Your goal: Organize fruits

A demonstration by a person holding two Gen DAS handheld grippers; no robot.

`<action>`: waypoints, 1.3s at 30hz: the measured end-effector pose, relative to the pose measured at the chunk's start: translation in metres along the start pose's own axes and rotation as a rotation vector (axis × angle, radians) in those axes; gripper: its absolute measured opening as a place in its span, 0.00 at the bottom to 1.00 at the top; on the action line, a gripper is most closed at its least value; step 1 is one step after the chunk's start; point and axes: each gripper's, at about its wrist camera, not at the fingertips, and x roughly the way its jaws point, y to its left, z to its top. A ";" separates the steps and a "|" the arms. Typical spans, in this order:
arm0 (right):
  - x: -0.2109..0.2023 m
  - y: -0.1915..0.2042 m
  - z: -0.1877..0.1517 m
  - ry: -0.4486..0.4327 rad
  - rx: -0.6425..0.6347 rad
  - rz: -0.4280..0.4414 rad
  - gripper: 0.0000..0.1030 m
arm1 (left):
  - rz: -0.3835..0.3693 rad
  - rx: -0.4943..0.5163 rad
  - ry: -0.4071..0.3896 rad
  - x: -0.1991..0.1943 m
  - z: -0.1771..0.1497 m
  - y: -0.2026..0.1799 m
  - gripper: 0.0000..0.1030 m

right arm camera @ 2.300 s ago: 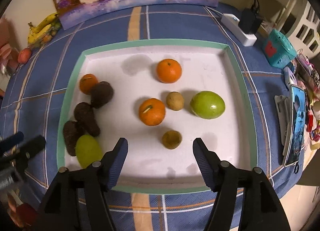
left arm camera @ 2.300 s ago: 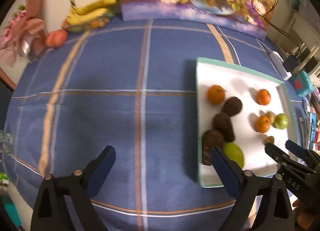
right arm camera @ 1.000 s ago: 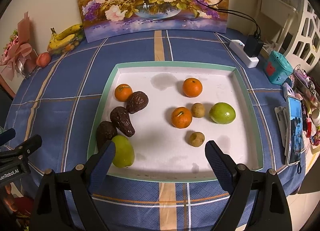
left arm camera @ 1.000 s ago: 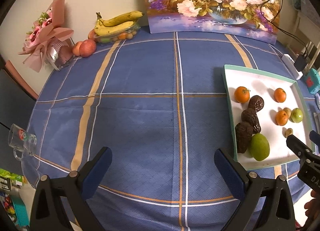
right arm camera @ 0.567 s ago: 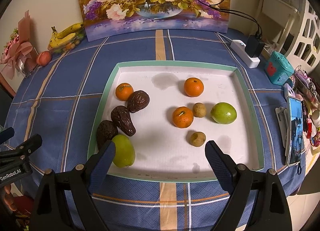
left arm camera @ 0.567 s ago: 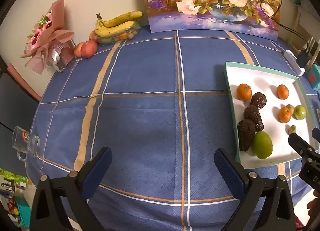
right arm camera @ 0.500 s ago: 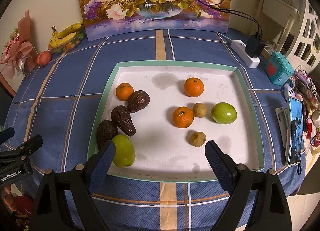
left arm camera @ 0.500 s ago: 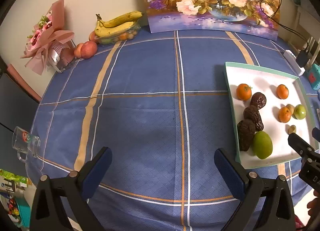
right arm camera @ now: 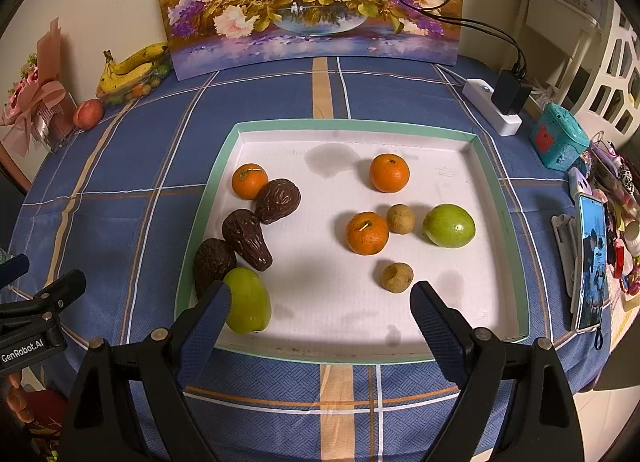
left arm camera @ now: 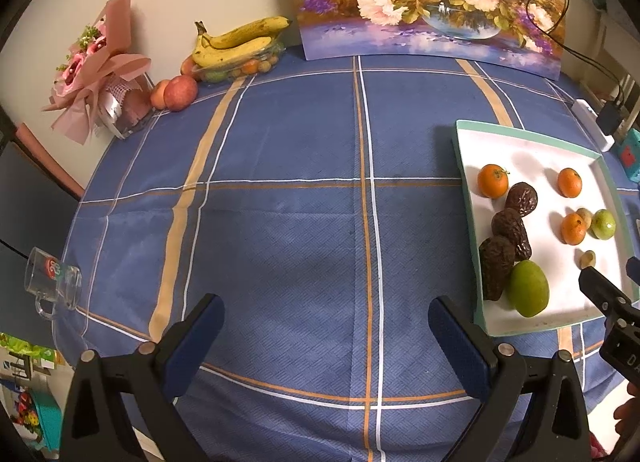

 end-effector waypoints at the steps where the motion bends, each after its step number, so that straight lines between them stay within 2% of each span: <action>1: 0.000 0.000 0.000 0.000 0.000 0.000 0.89 | 0.000 -0.002 0.001 0.000 0.000 0.000 1.00; 39: 0.001 0.002 -0.001 0.002 0.001 -0.002 0.89 | 0.009 -0.013 0.018 0.004 -0.001 0.003 1.00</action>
